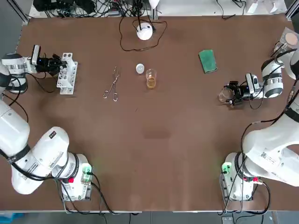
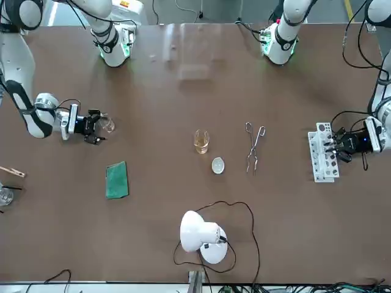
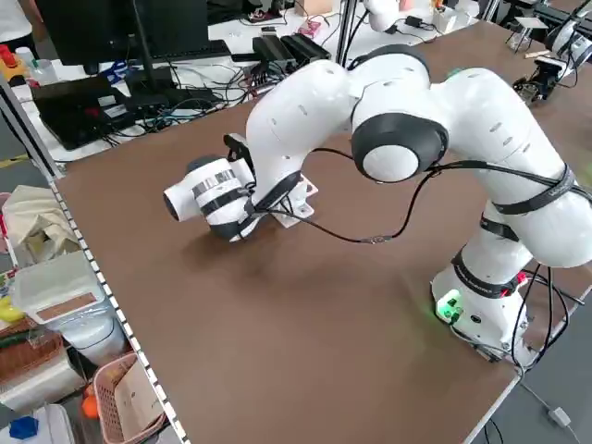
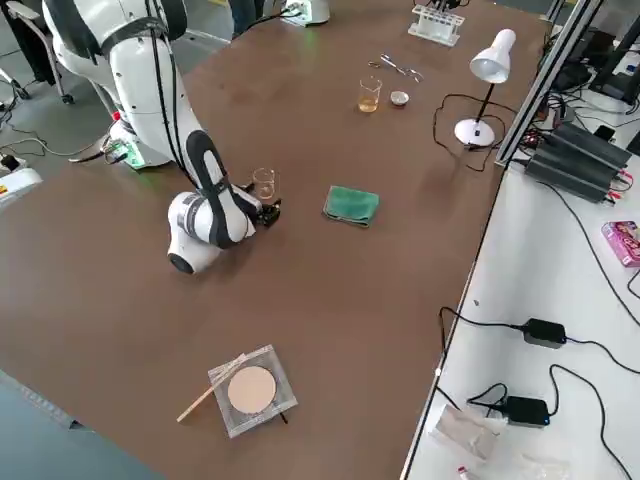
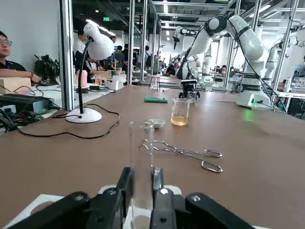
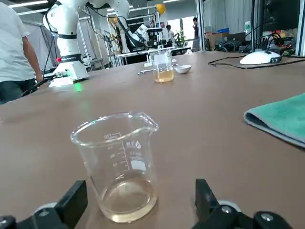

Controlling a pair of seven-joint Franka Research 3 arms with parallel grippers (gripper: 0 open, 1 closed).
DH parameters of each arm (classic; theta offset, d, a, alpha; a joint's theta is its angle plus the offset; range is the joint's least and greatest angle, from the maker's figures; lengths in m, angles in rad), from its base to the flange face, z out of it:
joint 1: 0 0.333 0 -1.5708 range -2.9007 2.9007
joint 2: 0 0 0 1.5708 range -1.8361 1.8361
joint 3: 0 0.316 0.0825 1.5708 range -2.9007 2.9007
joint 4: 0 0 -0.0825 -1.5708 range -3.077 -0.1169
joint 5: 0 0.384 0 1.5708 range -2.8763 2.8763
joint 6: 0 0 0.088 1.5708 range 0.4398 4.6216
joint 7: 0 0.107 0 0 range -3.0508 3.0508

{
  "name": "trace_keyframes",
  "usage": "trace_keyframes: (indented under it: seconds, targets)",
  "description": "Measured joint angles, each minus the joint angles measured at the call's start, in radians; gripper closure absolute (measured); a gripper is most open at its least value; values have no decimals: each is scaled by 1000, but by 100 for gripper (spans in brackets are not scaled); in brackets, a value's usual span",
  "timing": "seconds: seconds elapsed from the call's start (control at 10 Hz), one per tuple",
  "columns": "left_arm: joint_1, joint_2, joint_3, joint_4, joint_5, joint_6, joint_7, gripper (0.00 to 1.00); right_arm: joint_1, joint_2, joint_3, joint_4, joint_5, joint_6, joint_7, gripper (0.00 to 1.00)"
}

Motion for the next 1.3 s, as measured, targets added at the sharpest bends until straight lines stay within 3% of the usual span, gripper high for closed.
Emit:
trace_keyframes:
  seconds: [1.3]
  targets:
    - [1, -21, -6, 14, 1, -41, 0, 78, -7, -5, -4, -15, 0, -55, 3, 0]
